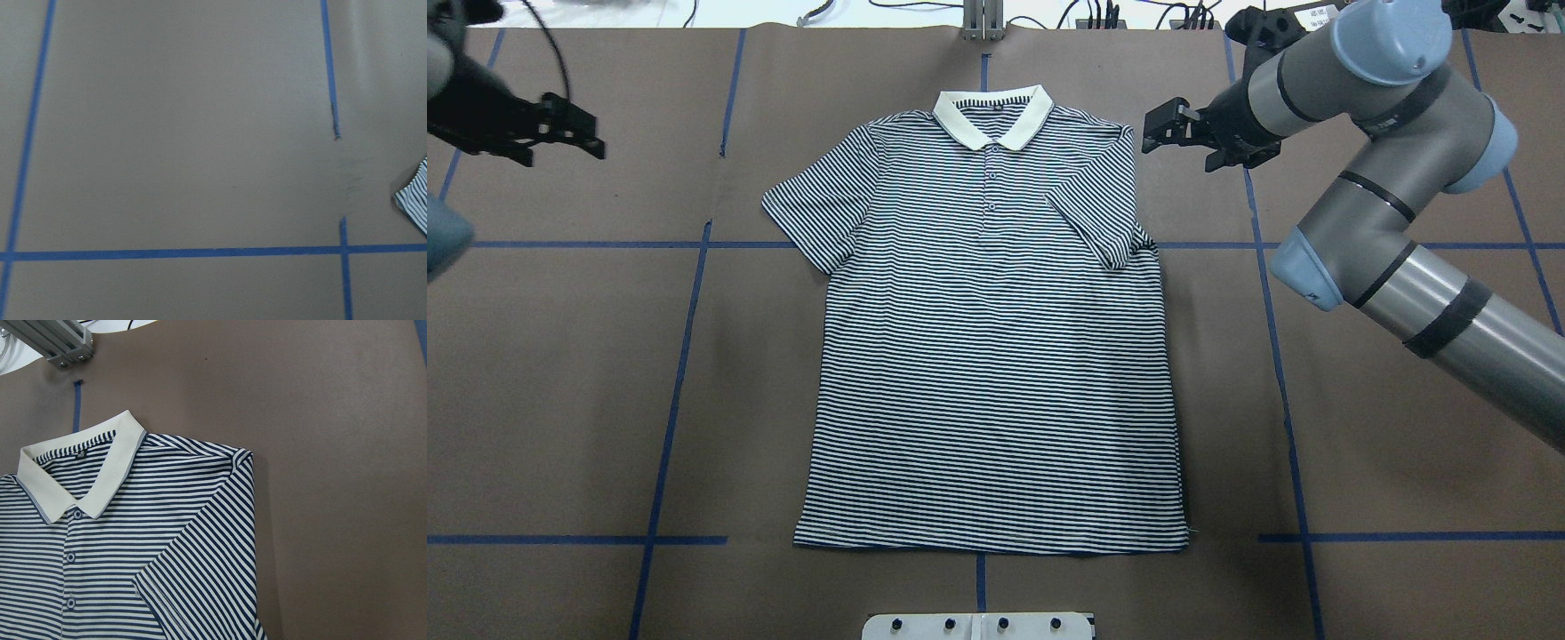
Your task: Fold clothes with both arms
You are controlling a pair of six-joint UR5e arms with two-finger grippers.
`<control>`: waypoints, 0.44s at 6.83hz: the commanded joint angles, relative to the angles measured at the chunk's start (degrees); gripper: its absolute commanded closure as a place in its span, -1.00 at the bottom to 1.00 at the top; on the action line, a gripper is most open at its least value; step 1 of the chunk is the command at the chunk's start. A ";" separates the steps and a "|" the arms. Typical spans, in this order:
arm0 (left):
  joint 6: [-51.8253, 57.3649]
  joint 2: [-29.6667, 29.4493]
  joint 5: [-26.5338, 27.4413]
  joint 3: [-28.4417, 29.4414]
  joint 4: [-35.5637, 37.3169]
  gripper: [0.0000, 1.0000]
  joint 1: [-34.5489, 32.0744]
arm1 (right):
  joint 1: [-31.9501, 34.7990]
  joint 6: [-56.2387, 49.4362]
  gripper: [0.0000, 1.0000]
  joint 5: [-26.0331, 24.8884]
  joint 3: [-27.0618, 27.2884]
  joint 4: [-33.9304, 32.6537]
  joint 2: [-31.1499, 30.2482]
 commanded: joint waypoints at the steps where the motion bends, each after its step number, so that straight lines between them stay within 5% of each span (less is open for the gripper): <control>1: -5.70 -9.18 4.30 10.75 -3.52 -0.98 6.19 | 0.39 -0.54 -1.00 0.39 0.92 0.10 -1.66; 3: -5.62 -11.30 4.30 17.53 -9.60 -0.88 6.54 | 0.75 -0.54 -1.00 0.48 0.92 0.11 -1.76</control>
